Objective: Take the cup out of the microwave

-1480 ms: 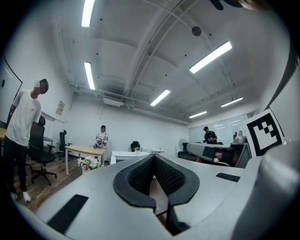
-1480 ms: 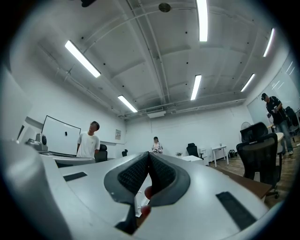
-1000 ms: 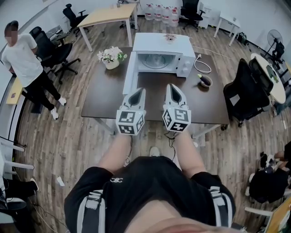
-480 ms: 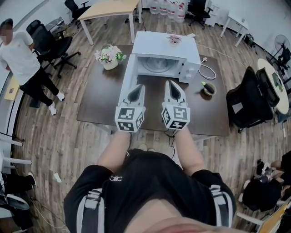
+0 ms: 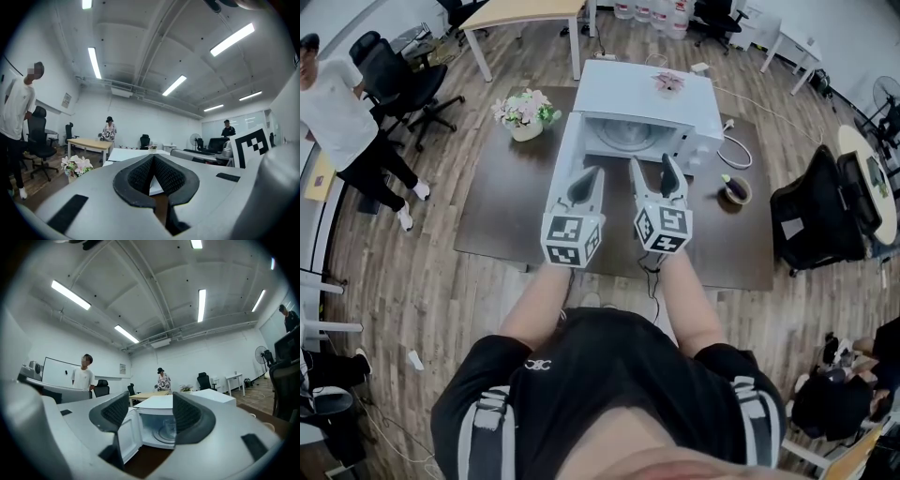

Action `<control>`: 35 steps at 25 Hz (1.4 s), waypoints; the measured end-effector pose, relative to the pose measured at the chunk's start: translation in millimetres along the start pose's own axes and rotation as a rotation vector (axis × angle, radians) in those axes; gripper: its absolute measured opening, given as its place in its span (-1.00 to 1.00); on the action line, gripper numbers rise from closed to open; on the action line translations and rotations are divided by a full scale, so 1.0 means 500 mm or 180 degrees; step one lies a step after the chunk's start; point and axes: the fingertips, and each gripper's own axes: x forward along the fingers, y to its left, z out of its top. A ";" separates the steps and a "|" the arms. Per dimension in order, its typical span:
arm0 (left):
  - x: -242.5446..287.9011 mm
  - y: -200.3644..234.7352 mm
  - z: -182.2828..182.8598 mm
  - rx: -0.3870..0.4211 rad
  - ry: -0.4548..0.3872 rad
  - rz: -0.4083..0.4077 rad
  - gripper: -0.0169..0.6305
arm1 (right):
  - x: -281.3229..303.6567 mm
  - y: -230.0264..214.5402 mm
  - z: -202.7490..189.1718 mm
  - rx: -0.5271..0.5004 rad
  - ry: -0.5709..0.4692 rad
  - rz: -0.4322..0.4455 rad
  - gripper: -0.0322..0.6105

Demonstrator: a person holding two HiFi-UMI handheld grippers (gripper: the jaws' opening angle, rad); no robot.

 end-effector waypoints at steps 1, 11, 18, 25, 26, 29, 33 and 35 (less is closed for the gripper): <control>0.007 0.002 -0.002 -0.0005 0.0007 0.0007 -0.95 | 0.013 -0.008 -0.013 0.0036 0.0048 0.0017 0.00; 0.089 0.015 -0.039 -0.0052 0.0147 0.0055 -0.95 | 0.152 -0.075 -0.168 -0.0031 0.0585 0.0081 0.31; 0.147 0.042 -0.082 -0.0128 0.0251 0.0138 -0.95 | 0.268 -0.118 -0.282 -0.0053 0.0854 0.0138 0.48; 0.192 0.078 -0.120 -0.0125 0.0330 0.0238 -0.95 | 0.380 -0.164 -0.402 -0.0054 0.1119 0.0053 0.57; 0.199 0.085 -0.124 -0.0126 0.0338 0.0254 -0.95 | 0.396 -0.168 -0.418 -0.0057 0.1155 0.0050 0.58; 0.210 0.094 -0.138 -0.0184 0.0360 0.0281 -0.95 | 0.429 -0.188 -0.468 -0.0048 0.1280 0.0007 0.59; 0.214 0.106 -0.147 -0.0192 0.0384 0.0277 -0.95 | 0.478 -0.190 -0.506 -0.0096 0.1316 0.0014 0.63; 0.215 0.105 -0.152 -0.0212 0.0402 0.0258 -0.95 | 0.498 -0.184 -0.524 -0.0135 0.1361 0.0049 0.67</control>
